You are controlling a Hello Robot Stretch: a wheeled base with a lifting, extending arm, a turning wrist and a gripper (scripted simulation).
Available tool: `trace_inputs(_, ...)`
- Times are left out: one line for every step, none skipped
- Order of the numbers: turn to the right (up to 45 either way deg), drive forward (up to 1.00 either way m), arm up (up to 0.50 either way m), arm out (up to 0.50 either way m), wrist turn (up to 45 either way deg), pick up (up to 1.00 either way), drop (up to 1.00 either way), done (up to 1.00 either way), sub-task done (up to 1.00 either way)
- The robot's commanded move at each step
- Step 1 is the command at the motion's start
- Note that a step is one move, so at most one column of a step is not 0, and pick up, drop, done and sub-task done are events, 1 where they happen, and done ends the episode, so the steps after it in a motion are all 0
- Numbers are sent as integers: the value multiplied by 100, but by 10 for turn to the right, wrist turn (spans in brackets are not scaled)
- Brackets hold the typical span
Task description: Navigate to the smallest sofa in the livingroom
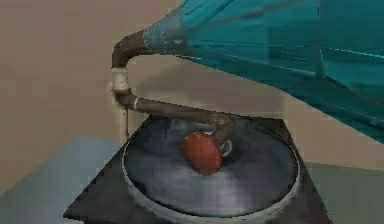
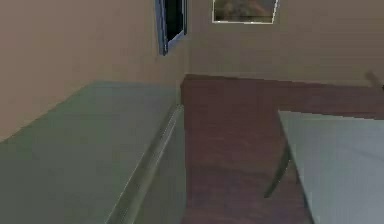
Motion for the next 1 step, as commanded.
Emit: trace_inputs(450, 0, 0, 0, 0, 0, 0, 0, 0)
